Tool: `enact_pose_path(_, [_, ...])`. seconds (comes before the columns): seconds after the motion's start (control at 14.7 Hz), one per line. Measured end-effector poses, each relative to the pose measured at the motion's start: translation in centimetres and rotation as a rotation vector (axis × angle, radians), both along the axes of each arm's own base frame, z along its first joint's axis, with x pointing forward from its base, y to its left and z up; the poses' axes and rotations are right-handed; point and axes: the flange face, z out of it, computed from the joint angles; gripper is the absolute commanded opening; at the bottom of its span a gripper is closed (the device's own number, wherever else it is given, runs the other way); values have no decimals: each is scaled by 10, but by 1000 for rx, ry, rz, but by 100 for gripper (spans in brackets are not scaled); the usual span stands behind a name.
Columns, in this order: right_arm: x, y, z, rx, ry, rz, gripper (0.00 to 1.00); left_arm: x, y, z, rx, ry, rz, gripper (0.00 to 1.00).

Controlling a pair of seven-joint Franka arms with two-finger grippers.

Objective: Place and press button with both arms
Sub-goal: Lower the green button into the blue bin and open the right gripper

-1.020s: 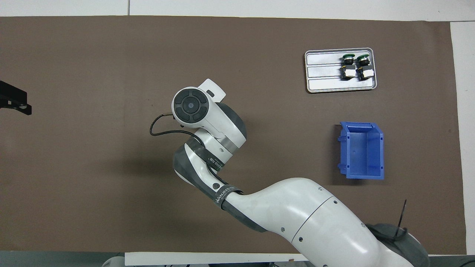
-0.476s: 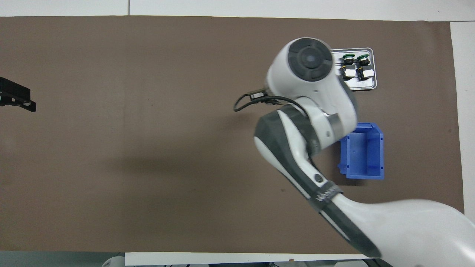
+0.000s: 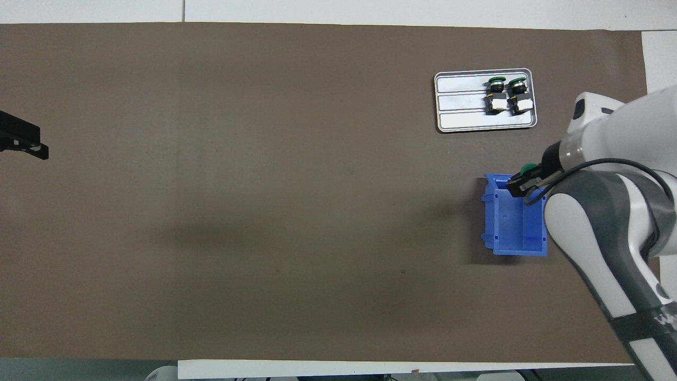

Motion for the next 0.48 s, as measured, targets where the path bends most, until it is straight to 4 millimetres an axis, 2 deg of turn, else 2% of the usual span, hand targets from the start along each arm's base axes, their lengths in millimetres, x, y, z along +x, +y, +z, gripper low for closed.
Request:
enact_pose_path(0.07, [-3, -18, -8, 5, -2, 43, 1, 0, 0, 0, 0, 0, 0, 100])
enact_pose_path(0.14, [-6, -28, -16, 10, -2, 86, 1, 0, 0, 0, 0, 0, 1, 100])
enact_pose_path(0.48, [-18, -23, -56, 89, 0, 431, 1, 0, 1, 0, 0, 0, 1, 100])
